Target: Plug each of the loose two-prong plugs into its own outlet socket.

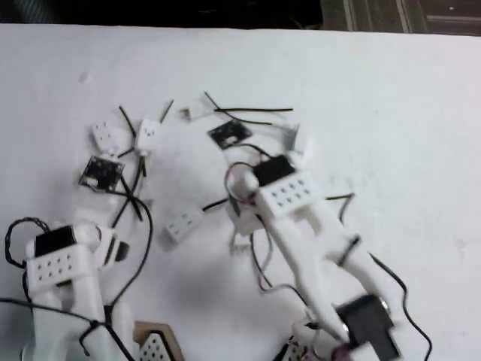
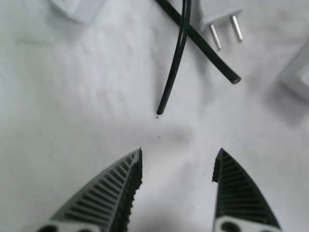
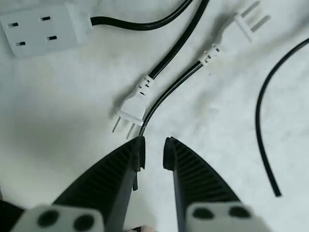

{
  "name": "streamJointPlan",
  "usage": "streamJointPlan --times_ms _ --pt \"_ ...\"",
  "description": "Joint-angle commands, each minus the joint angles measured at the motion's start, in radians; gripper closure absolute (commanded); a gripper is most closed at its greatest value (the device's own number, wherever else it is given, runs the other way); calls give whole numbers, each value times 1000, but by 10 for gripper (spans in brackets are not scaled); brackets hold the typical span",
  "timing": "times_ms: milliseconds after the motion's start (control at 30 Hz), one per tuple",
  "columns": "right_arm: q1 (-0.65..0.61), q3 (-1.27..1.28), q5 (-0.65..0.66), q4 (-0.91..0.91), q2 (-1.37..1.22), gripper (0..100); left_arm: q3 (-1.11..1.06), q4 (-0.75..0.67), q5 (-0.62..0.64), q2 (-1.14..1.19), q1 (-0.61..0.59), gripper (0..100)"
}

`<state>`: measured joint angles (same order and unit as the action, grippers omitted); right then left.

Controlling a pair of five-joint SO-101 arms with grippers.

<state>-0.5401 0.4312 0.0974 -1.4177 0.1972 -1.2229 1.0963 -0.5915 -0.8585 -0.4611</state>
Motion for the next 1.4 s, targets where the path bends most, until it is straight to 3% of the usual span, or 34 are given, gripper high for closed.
streamJointPlan --times_ms 0,133,333,800,1367 --pt "-31 -101 -11 -7 -116 913 -26 -14 3 -81 -8 755" --pt "-48 -169 -12 -21 -240 863 -60 -14 3 -145 -8 755" --pt "-51 -207 -8 -18 -360 868 -87 -14 3 -202 -8 754" --pt "-113 -201 -14 -13 -394 866 -87 -12 3 -205 -8 754" --pt "-87 -269 -15 30 -579 865 -89 -12 3 -205 -8 754"
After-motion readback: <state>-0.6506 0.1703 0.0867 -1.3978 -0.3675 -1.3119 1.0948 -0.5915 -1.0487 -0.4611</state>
